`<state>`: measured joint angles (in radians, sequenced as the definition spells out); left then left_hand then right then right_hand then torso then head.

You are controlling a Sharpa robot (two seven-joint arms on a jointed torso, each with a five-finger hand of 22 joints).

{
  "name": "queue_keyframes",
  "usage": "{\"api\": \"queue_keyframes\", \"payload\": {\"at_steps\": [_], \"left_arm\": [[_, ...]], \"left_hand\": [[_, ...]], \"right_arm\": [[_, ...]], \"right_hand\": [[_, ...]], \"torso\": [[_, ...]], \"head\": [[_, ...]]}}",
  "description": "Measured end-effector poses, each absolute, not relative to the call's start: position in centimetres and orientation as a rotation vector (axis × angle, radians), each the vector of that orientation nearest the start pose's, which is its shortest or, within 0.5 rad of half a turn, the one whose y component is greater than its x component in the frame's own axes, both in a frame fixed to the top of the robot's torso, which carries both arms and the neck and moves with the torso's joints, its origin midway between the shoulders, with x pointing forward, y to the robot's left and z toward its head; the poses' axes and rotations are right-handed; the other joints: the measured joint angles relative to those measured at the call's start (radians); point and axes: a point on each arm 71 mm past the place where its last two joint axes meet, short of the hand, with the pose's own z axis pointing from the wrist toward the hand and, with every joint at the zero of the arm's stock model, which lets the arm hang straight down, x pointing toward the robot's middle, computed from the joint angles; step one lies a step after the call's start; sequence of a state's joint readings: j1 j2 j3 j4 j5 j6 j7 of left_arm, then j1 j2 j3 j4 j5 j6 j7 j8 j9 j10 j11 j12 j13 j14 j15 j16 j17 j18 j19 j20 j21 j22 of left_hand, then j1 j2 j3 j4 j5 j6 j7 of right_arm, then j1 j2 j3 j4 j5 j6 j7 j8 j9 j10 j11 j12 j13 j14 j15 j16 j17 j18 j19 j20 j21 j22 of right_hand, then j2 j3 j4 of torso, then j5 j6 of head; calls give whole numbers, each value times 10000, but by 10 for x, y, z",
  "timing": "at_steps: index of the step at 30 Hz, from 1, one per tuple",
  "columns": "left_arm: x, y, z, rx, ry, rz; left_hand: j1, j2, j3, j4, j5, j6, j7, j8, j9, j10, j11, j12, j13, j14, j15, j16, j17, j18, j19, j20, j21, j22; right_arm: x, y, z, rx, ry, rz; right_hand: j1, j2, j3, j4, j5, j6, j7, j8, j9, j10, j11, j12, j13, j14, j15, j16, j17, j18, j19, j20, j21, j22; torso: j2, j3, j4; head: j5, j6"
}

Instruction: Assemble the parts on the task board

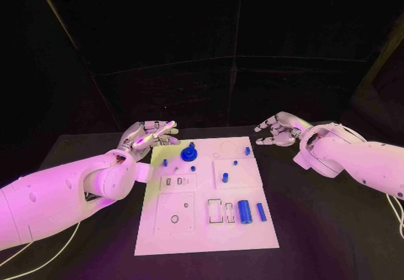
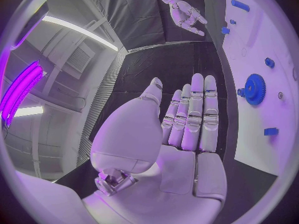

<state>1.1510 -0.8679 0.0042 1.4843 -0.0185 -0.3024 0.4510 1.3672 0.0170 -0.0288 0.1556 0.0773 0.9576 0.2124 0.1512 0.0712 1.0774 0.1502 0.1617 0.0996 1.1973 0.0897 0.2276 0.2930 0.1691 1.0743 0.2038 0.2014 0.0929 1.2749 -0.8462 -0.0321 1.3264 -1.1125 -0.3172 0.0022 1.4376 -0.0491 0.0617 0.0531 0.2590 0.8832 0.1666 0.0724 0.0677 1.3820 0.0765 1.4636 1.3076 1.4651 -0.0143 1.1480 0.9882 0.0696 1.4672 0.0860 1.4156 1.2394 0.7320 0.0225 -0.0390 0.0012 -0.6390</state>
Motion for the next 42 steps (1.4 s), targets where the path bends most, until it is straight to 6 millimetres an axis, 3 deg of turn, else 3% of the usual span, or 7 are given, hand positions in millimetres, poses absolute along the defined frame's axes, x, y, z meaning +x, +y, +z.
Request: {"api": "queue_keyframes", "payload": {"at_steps": [16,28,42], "left_arm": [[495,231,-186,-11129,13357,-15413],[495,231,-186,-11138,13369,-15410],[495,231,-186,-11141,13375,-15409]], "left_hand": [[8,8,0,0,0,0,0,0,0,0,0,0,-1,0,0,0,13,0,0,0,0,1],[86,6,56,-55,0,0,0,0,1,1,0,0,-1,0,0,0,37,1,0,0,0,-8],[86,6,56,-55,0,0,0,0,1,1,0,0,-1,0,0,0,35,0,0,0,0,-7]], "right_arm": [[547,-249,-182,1558,17026,6801],[545,-248,-190,1205,17301,6623],[547,-244,-199,1161,17445,6523]], "right_hand": [[90,-21,-16,-121,-128,-149,-52,-38,-9,-14,-15,0,0,0,0,0,-11,0,0,0,0,2],[89,-20,13,-150,-157,-149,-52,-37,-6,-14,-15,0,0,0,0,-1,-10,1,0,0,0,33],[15,53,16,-152,-170,60,-26,93,49,64,-15,40,0,0,0,-1,-17,1,0,0,0,79]], "torso": [[6,-37,35],[-12,-39,31],[-2,-32,30]], "head": [[26,-170],[23,-128],[58,-192]]}}
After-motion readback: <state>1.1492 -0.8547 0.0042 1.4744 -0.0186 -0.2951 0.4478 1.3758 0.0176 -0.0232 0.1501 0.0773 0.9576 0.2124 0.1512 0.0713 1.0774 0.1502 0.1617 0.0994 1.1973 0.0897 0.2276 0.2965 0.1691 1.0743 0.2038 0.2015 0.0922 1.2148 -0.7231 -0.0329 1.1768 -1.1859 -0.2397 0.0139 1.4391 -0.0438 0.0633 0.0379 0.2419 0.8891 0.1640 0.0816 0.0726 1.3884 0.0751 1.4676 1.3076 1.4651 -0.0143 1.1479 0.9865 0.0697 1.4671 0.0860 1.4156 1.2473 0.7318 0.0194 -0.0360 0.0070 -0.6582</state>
